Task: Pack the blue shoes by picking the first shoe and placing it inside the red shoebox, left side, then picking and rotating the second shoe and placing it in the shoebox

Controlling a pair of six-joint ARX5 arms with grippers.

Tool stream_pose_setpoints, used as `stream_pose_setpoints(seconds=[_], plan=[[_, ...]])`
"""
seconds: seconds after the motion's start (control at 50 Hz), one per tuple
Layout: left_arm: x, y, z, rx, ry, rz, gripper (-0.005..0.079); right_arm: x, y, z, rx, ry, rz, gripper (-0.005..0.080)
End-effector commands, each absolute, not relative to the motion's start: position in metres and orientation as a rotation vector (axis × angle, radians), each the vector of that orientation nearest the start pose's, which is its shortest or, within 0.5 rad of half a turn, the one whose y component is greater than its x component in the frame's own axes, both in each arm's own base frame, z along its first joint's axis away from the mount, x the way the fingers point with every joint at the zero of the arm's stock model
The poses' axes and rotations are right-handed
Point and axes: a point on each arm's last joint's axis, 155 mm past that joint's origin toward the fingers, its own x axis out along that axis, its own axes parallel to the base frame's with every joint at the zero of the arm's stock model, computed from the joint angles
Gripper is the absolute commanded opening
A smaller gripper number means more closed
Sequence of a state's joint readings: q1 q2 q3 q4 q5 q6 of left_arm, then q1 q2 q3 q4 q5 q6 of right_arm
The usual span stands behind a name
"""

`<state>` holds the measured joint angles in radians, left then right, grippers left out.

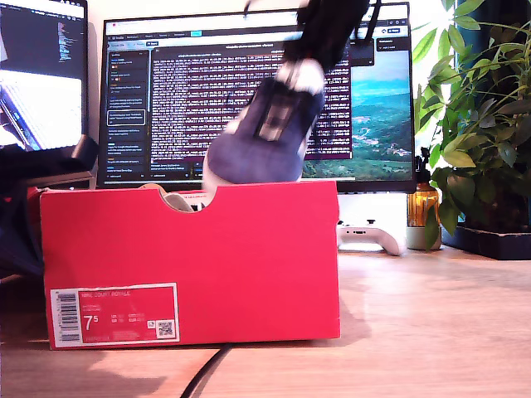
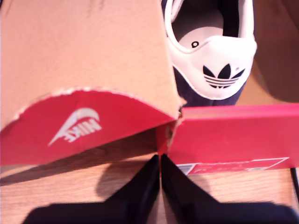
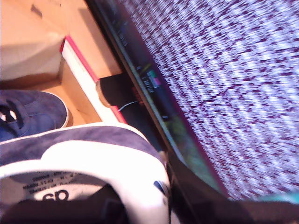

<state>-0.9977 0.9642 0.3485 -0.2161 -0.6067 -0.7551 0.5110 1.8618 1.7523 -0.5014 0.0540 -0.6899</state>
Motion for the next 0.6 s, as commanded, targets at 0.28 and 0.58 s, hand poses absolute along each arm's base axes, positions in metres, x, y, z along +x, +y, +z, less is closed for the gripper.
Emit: stream_pose_setpoints(seconds=[0.28,0.58], plan=[[0.223,-0.151,0.06,-0.108,0.674,-0.12,-0.0019,0.491,0.286,0.218,-0.898,0.433,0.691,-0.0013],[0.223,-0.151,0.06,-0.108,0.674,-0.119,-0.002,0.485,0.296,0.168,-0.988,0.518,0.762,-0.0013]])
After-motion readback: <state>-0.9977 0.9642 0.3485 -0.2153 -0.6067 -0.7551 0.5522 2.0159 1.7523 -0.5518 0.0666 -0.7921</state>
